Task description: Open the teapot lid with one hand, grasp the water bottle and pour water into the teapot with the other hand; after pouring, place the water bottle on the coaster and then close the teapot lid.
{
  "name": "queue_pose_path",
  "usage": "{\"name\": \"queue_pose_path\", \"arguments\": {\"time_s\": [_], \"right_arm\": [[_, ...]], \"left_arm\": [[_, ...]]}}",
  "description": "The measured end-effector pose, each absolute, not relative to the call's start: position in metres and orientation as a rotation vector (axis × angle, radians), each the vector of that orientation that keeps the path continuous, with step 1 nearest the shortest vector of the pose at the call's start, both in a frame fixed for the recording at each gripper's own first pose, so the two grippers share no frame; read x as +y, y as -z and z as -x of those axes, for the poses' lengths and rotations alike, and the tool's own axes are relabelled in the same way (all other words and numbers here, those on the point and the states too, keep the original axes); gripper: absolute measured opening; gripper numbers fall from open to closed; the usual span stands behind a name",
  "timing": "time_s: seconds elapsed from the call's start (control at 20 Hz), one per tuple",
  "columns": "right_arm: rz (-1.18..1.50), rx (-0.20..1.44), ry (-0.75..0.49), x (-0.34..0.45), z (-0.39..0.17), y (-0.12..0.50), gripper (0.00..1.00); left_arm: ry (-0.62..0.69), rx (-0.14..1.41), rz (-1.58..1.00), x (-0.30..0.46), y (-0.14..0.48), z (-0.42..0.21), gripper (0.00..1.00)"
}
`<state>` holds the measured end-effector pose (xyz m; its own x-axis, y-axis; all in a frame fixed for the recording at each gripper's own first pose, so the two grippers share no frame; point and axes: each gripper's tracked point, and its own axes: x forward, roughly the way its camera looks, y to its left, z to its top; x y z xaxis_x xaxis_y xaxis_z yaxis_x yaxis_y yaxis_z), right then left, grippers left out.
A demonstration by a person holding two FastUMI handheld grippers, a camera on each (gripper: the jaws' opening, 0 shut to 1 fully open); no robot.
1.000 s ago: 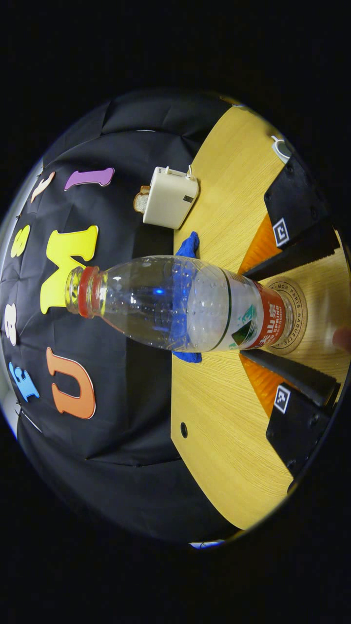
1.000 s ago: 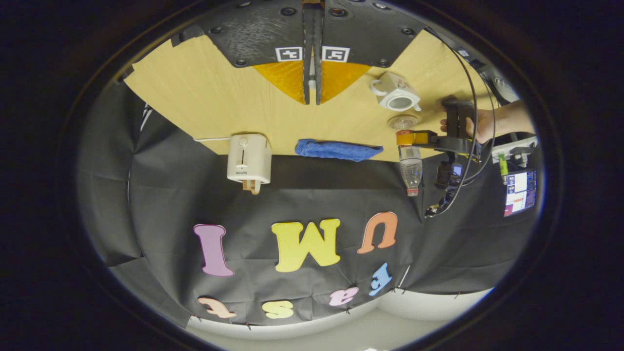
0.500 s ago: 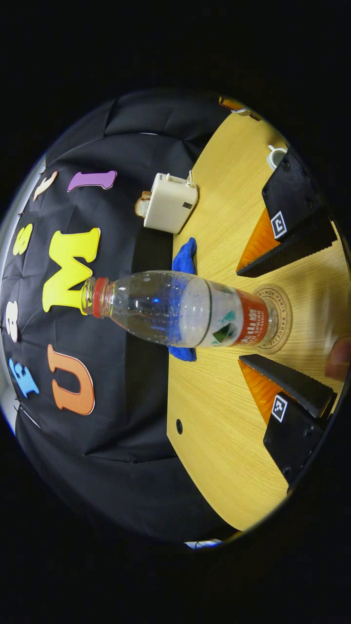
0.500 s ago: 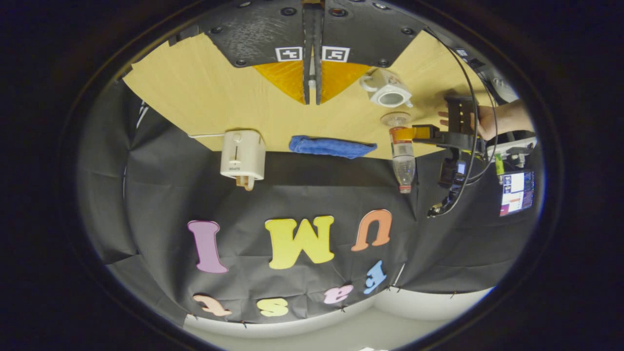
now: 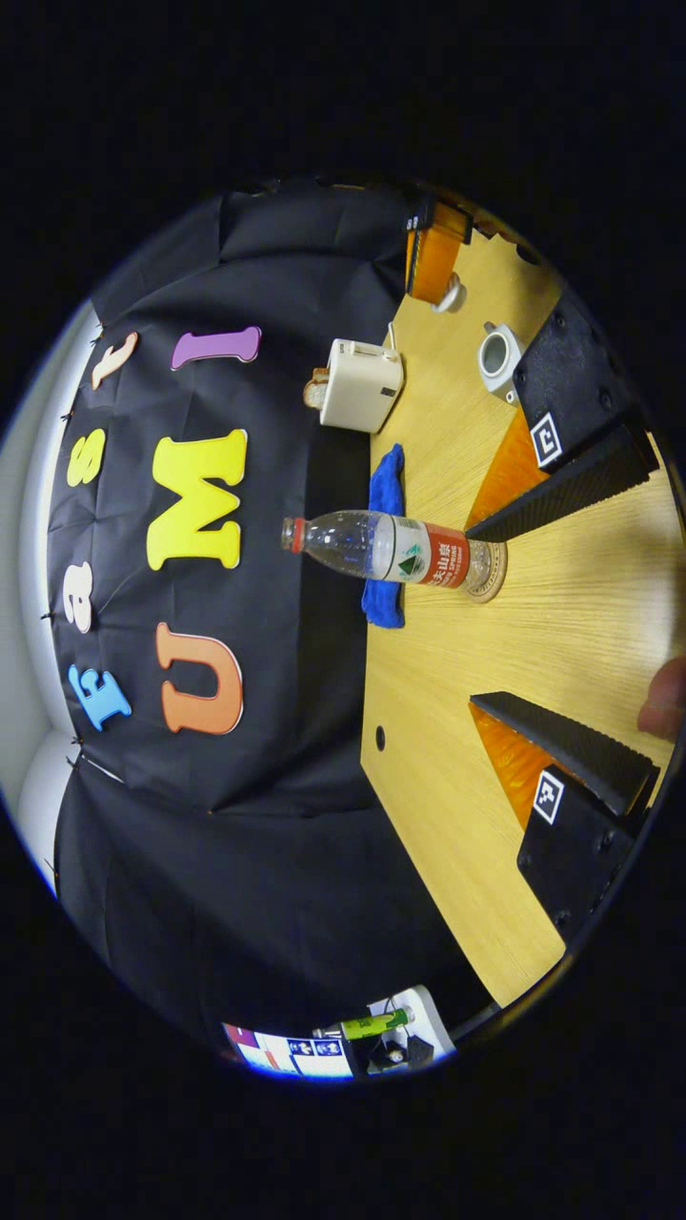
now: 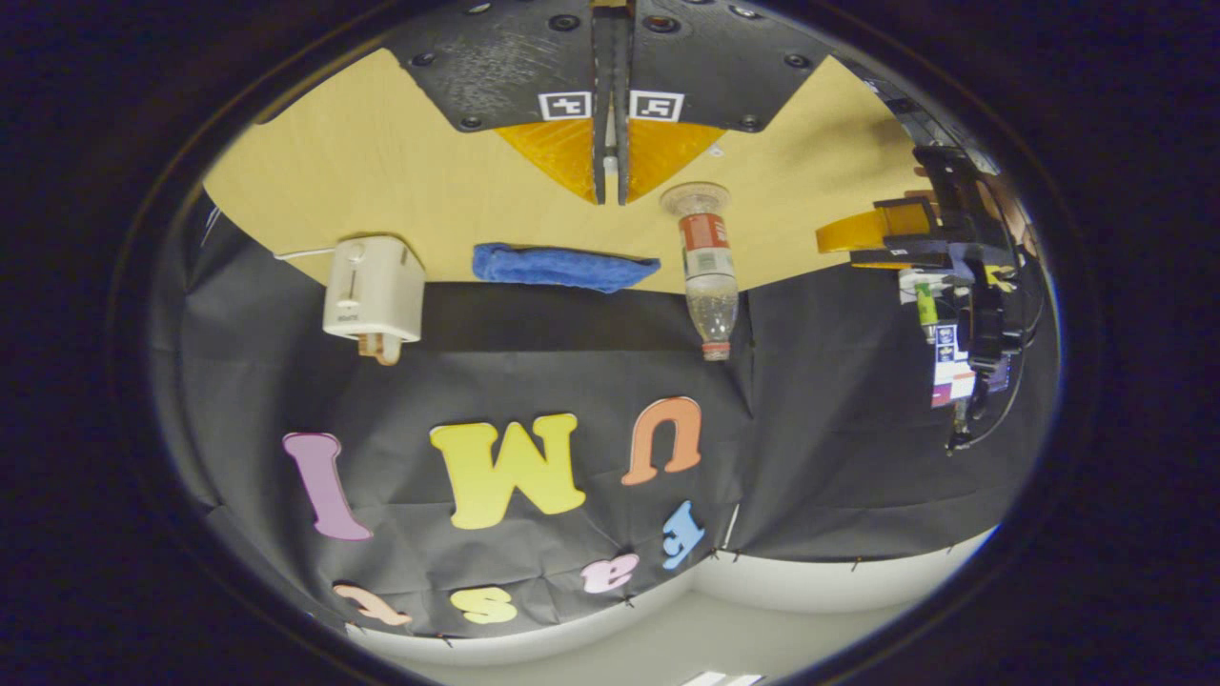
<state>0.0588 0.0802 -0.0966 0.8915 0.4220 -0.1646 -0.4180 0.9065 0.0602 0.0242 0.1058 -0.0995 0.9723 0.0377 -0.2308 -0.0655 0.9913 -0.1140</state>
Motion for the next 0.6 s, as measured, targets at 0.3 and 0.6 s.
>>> {"name": "queue_pose_path", "arguments": {"time_s": [0.3, 0.6], "right_arm": [[-0.002, 0.207, -0.487, 0.110, -0.068, 0.120, 0.00], [-0.003, 0.218, -0.475, 0.109, -0.066, 0.129, 0.00]], "left_arm": [[-0.157, 0.186, 0.090, 0.139, 0.091, 0.007, 0.99], [-0.149, 0.175, 0.083, 0.133, 0.088, 0.009, 0.99]]}}
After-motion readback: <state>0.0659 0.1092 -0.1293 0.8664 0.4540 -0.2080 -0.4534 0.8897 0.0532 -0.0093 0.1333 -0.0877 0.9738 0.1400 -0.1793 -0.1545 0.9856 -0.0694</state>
